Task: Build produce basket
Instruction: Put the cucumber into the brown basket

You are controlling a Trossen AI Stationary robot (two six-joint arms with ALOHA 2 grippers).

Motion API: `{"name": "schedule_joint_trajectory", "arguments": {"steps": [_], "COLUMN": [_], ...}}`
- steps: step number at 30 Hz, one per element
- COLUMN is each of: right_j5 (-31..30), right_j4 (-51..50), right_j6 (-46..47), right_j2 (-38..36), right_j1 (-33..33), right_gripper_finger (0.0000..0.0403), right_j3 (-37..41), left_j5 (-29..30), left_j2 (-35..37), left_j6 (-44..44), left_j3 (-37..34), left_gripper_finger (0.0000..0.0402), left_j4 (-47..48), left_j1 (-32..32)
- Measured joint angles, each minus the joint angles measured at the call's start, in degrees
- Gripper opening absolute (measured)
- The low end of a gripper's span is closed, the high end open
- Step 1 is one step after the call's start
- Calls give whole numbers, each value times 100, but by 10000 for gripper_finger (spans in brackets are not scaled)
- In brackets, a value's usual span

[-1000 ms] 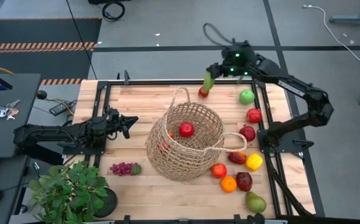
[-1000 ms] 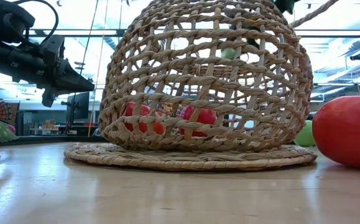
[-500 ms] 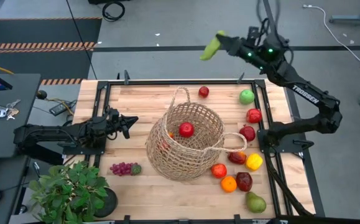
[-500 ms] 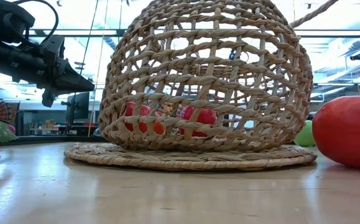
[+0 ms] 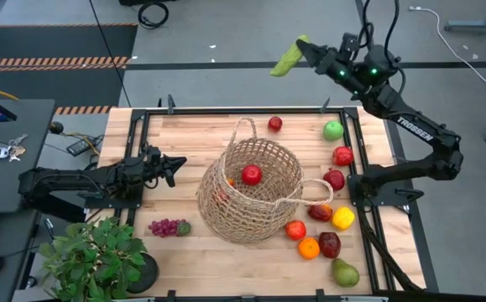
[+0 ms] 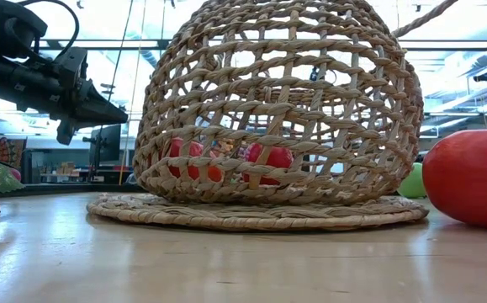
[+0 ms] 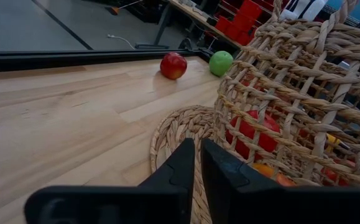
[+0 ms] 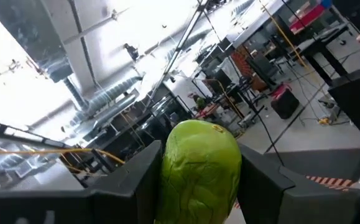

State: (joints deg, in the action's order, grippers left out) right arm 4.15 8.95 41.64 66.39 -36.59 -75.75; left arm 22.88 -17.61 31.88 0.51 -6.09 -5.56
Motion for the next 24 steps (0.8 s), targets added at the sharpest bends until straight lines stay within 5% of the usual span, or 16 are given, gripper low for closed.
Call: {"name": "schedule_joint_trajectory", "arguments": {"steps": [10, 24], "right_j5": [131, -231], "right_j4": [-239, -3983], "right_j6": [-1409, -2464], "right_j2": [106, 1535], "right_j1": [1170, 2288], "right_gripper_finger": [180, 180], "right_j3": [-375, -3043], "left_j5": [0, -1], "left_j2": [0, 0], "left_j6": [-2, -3], "left_j3": [0, 0], "left_gripper_finger": [39, 40], "left_j4": [0, 0], "left_j1": [2, 2]}}
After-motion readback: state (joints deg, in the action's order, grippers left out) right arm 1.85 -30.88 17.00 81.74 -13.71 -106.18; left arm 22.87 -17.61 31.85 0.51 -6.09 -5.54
